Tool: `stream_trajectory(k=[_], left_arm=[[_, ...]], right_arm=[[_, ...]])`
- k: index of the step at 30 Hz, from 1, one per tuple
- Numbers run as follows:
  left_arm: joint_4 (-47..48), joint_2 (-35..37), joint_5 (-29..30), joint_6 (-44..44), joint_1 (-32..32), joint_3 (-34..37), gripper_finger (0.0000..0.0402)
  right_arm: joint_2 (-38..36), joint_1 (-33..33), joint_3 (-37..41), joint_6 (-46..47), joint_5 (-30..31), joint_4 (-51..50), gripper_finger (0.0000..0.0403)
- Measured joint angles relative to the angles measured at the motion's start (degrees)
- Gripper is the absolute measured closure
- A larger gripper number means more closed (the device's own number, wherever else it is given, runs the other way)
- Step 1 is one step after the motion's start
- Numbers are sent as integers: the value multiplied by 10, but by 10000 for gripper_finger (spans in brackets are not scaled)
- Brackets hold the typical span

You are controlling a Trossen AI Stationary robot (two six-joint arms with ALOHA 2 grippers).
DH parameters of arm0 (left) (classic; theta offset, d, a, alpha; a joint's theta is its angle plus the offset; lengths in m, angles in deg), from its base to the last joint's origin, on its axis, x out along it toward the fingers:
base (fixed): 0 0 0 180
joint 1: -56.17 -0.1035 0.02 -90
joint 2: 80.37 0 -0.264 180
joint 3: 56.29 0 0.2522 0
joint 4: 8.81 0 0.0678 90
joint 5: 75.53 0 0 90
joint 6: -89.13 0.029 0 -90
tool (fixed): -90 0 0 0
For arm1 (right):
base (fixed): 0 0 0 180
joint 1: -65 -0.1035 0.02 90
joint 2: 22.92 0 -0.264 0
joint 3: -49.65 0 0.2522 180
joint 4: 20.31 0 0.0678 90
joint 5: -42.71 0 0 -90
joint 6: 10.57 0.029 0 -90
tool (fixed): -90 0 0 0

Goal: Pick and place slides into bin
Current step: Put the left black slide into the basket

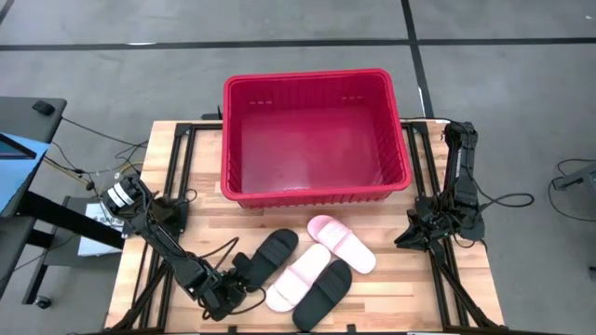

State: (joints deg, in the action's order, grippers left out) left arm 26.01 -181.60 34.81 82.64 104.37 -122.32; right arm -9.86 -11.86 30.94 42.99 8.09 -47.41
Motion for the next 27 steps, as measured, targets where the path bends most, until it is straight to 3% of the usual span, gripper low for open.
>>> stream_trajectory(k=[13, 27], left_arm=[[89, -4, -23, -48, 30, -76, 390], [279, -3, 61, -119, 60, -268, 391]], right_arm=[[0, 0, 0, 0, 0, 0, 343], [0, 0, 0, 0, 0, 0, 343]])
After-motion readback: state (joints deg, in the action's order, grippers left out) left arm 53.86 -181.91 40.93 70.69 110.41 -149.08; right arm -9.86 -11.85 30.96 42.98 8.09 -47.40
